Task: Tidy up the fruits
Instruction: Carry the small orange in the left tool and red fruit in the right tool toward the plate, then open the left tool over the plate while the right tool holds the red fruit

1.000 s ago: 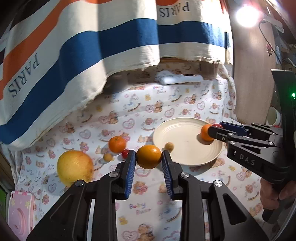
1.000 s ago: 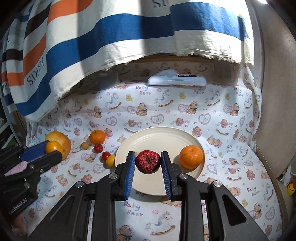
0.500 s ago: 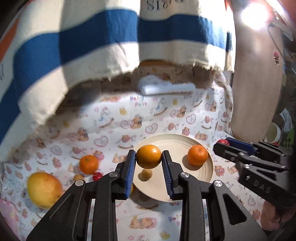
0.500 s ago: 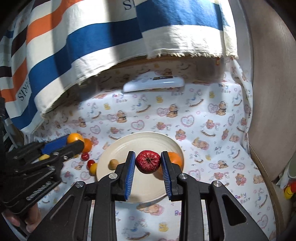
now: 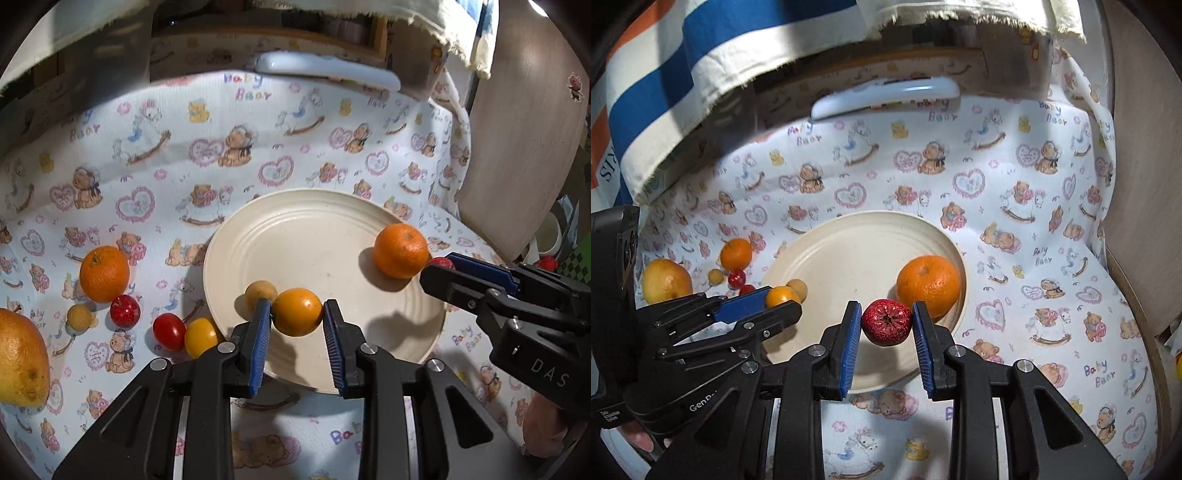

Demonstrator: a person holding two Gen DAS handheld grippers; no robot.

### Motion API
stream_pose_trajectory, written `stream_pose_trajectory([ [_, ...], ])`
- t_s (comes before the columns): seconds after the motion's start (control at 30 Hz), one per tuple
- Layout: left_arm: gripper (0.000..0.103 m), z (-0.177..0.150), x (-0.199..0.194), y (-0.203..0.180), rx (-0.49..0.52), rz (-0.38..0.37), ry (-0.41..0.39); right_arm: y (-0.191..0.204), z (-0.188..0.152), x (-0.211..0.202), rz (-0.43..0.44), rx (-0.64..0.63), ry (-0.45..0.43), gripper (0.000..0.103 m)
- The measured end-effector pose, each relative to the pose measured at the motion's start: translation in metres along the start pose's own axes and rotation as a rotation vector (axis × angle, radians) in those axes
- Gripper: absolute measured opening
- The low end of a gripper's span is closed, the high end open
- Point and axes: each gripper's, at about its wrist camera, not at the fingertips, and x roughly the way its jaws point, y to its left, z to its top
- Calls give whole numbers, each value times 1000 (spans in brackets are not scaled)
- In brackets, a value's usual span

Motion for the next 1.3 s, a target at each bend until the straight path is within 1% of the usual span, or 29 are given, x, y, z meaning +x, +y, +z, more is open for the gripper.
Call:
stream_pose_trajectory([
  [0.13,28,-2,5,3,-8,20,20,-2,-2,10,-31,-11,19,30],
  [0.27,28,-3,9,5,-7,20,34,-4,-5,21,-24,-9,55,29],
  [0.4,28,-4,12,1,17,28,44,-3,-6,23,-23,-12,60,30],
  [0.5,28,-3,13,2,16,26,52,-3,-6,25,-34,-11,64,29],
  [0.57,28,-3,13,3,19,22,53,-3,-6,27,-39,-12,68,30],
  [0.73,28,-3,14,-1,40,39,50,-2,-7,30,-35,-14,80,30],
  [1.1,28,-2,13,0,37,36,51,-2,-7,31,-37,-21,83,30],
  [1.17,29,-2,12,-1,37,40,49,-2,-7,31,-36,-21,84,29],
  [1.23,32,-2,11,0,39,44,43,-2,-7,31,-37,-21,83,30],
  [1.3,32,-1,10,0,39,50,39,-2,-7,31,-35,-21,84,30],
])
